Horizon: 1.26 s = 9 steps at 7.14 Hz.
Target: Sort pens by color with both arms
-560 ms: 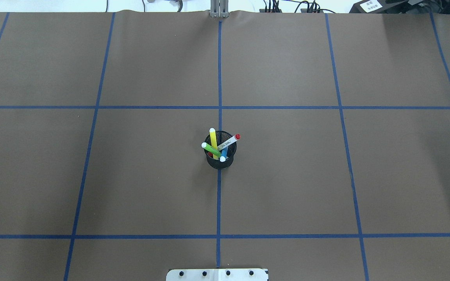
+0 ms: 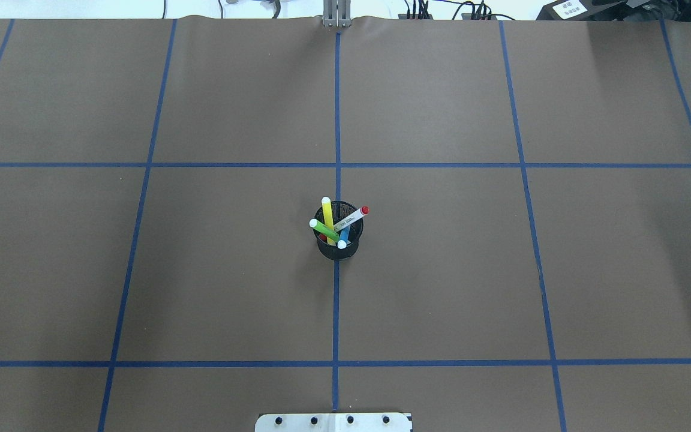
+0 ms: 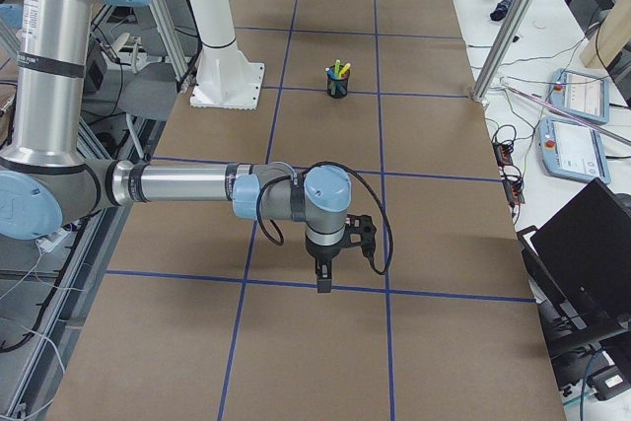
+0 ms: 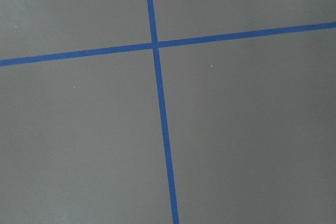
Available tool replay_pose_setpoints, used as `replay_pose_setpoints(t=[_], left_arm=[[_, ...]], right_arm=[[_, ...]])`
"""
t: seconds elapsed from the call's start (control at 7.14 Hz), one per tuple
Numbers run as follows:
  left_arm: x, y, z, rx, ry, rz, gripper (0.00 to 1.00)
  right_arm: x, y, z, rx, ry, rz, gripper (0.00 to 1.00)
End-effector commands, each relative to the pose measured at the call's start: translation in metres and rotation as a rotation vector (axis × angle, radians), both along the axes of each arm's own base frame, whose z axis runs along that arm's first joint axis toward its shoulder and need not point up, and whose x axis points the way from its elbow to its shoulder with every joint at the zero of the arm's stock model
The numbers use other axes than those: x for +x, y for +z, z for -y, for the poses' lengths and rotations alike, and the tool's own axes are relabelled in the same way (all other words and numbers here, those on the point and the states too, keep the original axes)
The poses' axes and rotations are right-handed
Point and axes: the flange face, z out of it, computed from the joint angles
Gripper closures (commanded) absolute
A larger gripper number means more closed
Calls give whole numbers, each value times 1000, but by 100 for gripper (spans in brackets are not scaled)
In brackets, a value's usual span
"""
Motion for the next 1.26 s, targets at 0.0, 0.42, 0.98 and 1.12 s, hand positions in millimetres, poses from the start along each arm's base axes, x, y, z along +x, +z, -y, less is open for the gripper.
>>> replay_pose_setpoints(t=[0.0,0.42,0.98,1.12], left_arm=[[1,-17,1,31,-3,-1,0],[1,-77,26,162,-4,-8,0],[1,-119,57,371,4,-9,0],[1,-118,59,384,1,-9,0]], right_arm=[[-1,-24,1,44,0,13,0],[-2,-48,25,130,8,11,0],[-4,-73,41,258,18,48,0],[-6,-96,55,304,13,74,0]])
